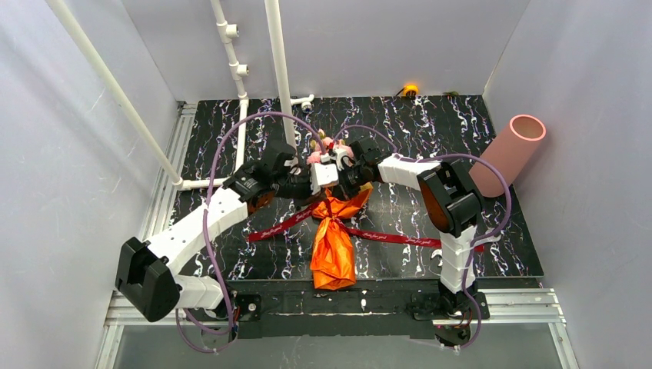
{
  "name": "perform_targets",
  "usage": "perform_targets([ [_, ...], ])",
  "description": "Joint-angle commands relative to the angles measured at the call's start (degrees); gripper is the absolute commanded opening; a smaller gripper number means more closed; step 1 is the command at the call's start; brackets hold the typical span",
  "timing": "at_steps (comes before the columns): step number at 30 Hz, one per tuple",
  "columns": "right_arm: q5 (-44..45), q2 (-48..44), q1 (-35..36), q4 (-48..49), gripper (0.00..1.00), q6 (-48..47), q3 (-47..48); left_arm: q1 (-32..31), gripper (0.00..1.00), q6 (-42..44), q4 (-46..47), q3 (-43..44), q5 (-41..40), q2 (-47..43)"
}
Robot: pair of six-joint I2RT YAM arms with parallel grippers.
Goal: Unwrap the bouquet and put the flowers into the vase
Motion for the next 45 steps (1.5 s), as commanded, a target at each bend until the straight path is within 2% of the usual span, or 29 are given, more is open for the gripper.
perform_targets([
  [1, 13.35, 2.74, -0.65, -6.41, 0.01, -5.39, -3.47, 1.37, 0.0, -8.83, 3.93, 6.78, 5.45, -1.85],
  [7, 13.85, 2.69, -0.78, -7.28, 0.01, -6.52, -3.1, 8.01, 0.0, -7.74, 1.79, -2.59, 1.32, -1.83],
  [12, 12.66, 2.67, -0.92, -7.65, 0.01, -6.24, -1.95, 9.48, 0.0, 3.5, -3.37, -9.22, 2.41, -2.81],
  [13, 12.26, 2.59, -0.91, -7.66, 0.01, -6.02, -1.78, 9.48, 0.08, 4.34, -3.26, -9.34, 3.28, -3.29],
  [14, 11.98, 2.45, -0.91, -7.66, 0.01, -5.77, -1.72, 9.48, 0.36, 4.87, -3.29, -8.86, 5.25, -3.67],
  [15, 11.66, 2.38, -0.91, -7.62, 0.01, -5.54, -1.63, 9.25, 0.57, 5.17, -3.19, -8.04, 6.26, -3.89],
  [16, 11.17, 2.32, -0.91, -7.58, 0.01, -5.25, -1.62, 8.51, 0.67, 5.36, -2.7, -7.22, 6.28, -3.96],
  [20, 9.74, 2.0, -0.92, -7.13, 0.01, -4.4, -1.53, 4.31, 0.71, 9.91, 1.28, -6.23, 4.29, -2.66],
  [30, 8.28, 2.02, -0.91, -7.43, 0.01, -5.01, 0.01, 2.28, 0.67, 26.11, 4.68, -1.25, 6.91, 12.27],
  [32, 8.03, 2.3, -0.91, -7.48, 0.01, -5.29, 0.05, 2.22, 0.6, 32.6, 2.66, 0.19, 5.82, 16.83],
  [34, 8.24, 2.4, -0.91, -7.48, 0.01, -5.58, -0.04, 2.19, 0.54, 33.91, 2.42, 0.36, 4.54, 18.34],
  [36, 8.63, 2.4, -0.91, -7.51, 0.01, -5.6, -0.25, 2.19, 0.44, 34.42, 2.42, 0.44, 3.95, 18.96],
  [40, 9.67, 2.7, -0.91, -7.48, 0.01, -5.6, -0.65, 2.05, 0.04, 32.67, 1.36, 1.34, 5.04, 16.99],
  [41, 10.04, 2.86, -0.91, -7.36, 0.01, -5.6, -0.78, 1.89, 0.0, 31.88, 1.28, 1.65, 5.23, 15.86],
  [45, 11.83, 3.77, -0.91, -6.89, 0.01, -5.22, -1.25, 0.1, 0.0, 26.06, 1.36, 3.63, 7.45, 10.92],
])
